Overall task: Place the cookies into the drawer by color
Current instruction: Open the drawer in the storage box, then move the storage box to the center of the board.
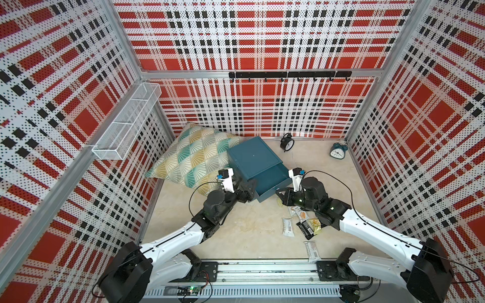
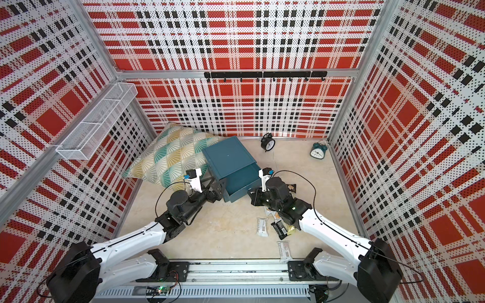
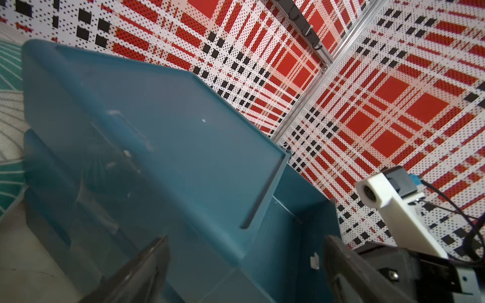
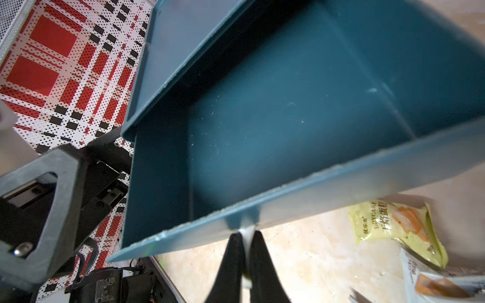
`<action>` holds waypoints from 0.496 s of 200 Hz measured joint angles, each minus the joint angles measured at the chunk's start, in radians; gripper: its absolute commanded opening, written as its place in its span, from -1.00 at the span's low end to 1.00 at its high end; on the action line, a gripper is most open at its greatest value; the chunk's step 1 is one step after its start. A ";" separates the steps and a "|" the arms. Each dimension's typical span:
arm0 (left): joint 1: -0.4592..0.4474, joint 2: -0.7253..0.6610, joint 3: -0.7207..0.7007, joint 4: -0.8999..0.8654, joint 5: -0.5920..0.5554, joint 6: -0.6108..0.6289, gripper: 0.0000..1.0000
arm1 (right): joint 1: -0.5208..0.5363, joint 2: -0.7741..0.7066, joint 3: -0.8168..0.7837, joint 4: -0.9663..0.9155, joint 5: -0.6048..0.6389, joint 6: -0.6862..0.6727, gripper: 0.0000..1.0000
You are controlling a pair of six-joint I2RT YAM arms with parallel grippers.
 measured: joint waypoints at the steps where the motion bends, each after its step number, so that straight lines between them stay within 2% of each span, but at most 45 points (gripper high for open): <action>1: -0.003 0.001 0.003 -0.002 -0.004 0.004 0.92 | 0.000 0.000 0.000 0.000 0.000 -0.002 -0.35; 14: -0.023 0.010 0.026 -0.029 -0.047 0.033 0.92 | 0.000 -0.003 0.000 -0.019 0.009 -0.003 0.08; 35: -0.035 0.017 0.052 -0.075 -0.114 0.067 0.92 | 0.000 -0.021 0.000 -0.057 0.035 -0.007 0.48; 80: -0.029 0.053 0.128 -0.203 -0.207 0.111 0.92 | 0.000 -0.101 0.000 -0.127 0.093 -0.016 0.99; 99: -0.005 0.092 0.195 -0.270 -0.187 0.120 0.91 | 0.000 -0.134 0.000 -0.157 0.124 -0.021 1.00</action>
